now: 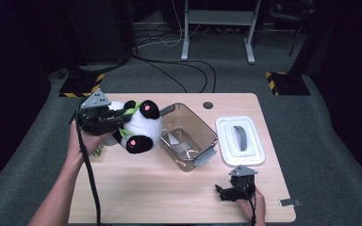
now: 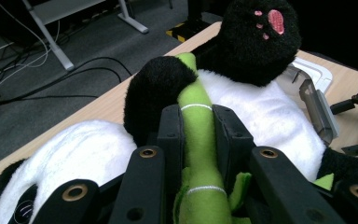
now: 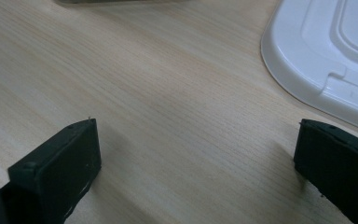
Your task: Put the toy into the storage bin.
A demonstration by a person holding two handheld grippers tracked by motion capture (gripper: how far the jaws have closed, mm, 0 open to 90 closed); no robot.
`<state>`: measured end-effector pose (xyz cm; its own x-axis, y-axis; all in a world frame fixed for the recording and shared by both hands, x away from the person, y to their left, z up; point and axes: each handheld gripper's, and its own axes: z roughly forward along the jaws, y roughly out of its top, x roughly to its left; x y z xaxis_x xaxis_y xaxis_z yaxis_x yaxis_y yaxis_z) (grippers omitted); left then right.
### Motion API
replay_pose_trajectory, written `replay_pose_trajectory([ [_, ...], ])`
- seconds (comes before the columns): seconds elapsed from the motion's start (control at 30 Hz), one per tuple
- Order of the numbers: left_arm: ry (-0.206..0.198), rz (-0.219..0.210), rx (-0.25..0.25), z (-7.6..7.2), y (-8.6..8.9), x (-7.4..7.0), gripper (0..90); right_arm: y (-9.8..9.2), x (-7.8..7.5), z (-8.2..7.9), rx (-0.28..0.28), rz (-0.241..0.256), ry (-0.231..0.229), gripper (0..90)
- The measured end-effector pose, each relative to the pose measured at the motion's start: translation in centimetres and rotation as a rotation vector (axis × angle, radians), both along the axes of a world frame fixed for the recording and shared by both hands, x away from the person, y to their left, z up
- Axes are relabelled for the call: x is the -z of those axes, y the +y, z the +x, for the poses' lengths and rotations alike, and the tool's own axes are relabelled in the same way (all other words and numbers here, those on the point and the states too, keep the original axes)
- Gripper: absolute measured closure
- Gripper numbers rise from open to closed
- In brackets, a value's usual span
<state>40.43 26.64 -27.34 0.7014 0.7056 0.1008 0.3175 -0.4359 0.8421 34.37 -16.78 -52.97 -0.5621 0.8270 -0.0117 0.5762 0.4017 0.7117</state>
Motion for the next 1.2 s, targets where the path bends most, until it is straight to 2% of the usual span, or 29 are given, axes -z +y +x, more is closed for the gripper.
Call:
replay_pose_trajectory([
  [0.13,-0.005,0.004,0.024,0.7,-0.6,-0.1,74.6,0.0,0.0,0.0,0.0,0.001,0.0,0.0],
  [0.2,-0.004,0.005,0.045,1.1,-1.0,-0.2,74.5,0.0,0.0,0.0,0.0,0.0,0.0,0.0],
  [0.23,-0.008,0.008,0.077,1.6,-1.5,-0.2,74.5,0.0,0.0,0.0,-0.001,0.0,-0.001,0.0],
  [0.27,-0.008,0.008,0.077,1.6,-1.5,-0.2,74.5,0.0,0.0,0.0,-0.001,0.0,-0.001,0.0],
  [0.4,-0.012,0.035,0.118,2.6,-2.9,-0.1,74.5,0.0,0.0,0.0,0.001,0.001,0.004,0.0],
  [0.6,-0.01,0.026,0.147,3.4,-4.0,-0.2,74.6,0.0,0.0,0.0,0.005,0.007,0.008,0.1],
  [0.87,-0.019,0.034,0.223,4.4,-5.9,-0.3,74.5,0.0,0.0,0.0,0.003,0.006,0.006,0.3],
  [0.97,-0.025,0.057,0.258,4.9,-6.8,-0.3,74.5,0.0,0.0,0.0,0.004,0.008,0.008,0.5],
  [1.03,-0.03,0.063,0.262,5.0,-7.1,-0.3,74.5,0.0,0.0,0.0,0.004,0.009,0.008,0.5],
  [1.17,-0.026,0.082,0.324,5.9,-8.4,0.1,74.5,0.0,0.0,0.0,0.001,0.017,0.008,0.6],
  [1.2,-0.026,0.082,0.324,5.9,-8.4,0.1,74.5,0.0,0.0,0.0,0.001,0.017,0.008,0.6],
])
